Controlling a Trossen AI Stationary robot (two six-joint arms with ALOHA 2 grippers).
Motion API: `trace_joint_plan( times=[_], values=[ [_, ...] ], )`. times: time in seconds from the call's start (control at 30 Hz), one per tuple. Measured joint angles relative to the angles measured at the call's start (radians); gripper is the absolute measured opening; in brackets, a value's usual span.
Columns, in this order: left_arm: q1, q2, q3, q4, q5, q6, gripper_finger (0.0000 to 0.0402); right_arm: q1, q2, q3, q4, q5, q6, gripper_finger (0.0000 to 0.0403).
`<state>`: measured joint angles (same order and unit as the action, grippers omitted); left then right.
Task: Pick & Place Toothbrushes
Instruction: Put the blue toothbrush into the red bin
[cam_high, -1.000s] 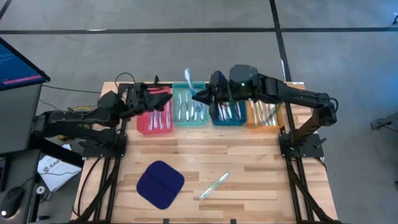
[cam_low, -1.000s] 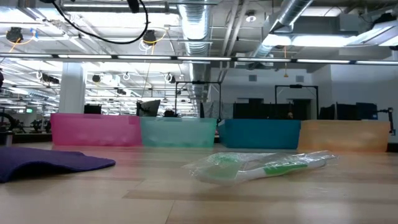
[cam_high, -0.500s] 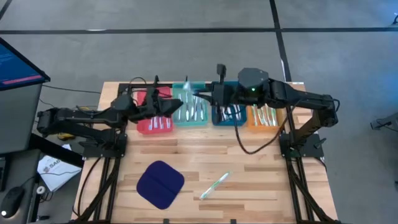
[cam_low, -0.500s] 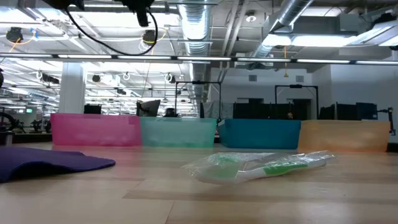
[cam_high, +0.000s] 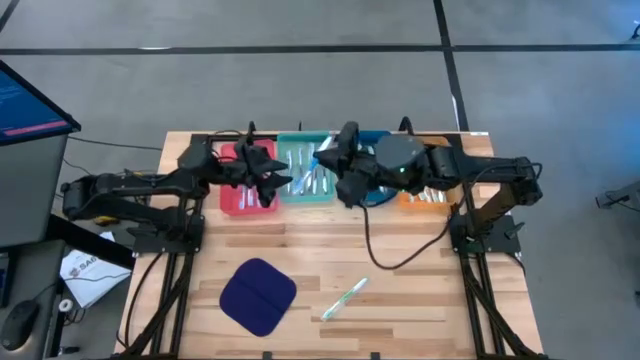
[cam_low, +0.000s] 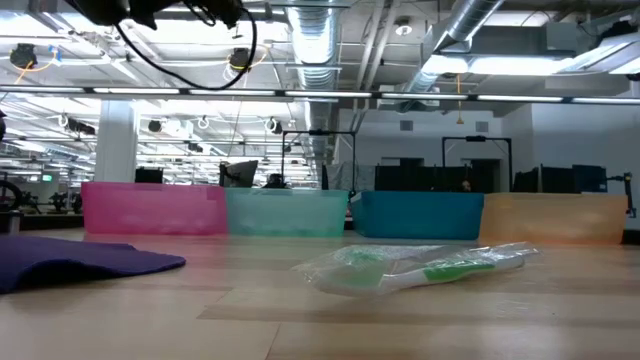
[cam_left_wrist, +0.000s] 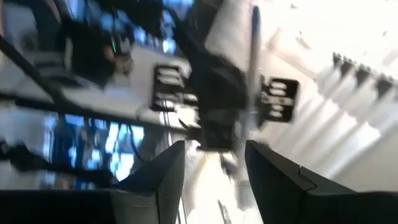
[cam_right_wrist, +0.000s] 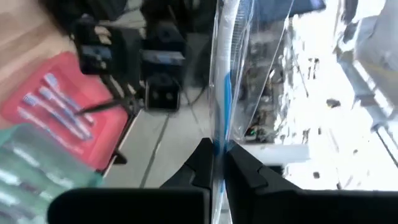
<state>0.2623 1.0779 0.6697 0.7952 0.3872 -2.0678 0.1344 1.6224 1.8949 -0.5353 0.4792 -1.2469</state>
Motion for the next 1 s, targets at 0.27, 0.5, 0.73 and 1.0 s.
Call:
trace_joint_plan(
  times=[0.27,0.5,0.73,1.0],
  values=[
    [0.1,-0.006,0.001,0.154,0.262,-0.104,0.0163,0.086,0.065,-0.004,0.022,0.053,-0.091,0.001],
    [0.05,-0.004,0.0,0.153,0.34,-0.11,0.0163,0.079,0.122,-0.003,0.075,0.089,-0.09,0.001],
    [0.001,0.033,0.001,0.151,0.32,-0.053,0.0163,0.066,0.165,-0.003,0.099,0.098,-0.088,0.001],
    [-0.002,0.05,0.001,0.153,0.325,-0.038,0.0163,0.035,0.168,-0.003,0.128,0.09,-0.088,0.001]
  ],
)
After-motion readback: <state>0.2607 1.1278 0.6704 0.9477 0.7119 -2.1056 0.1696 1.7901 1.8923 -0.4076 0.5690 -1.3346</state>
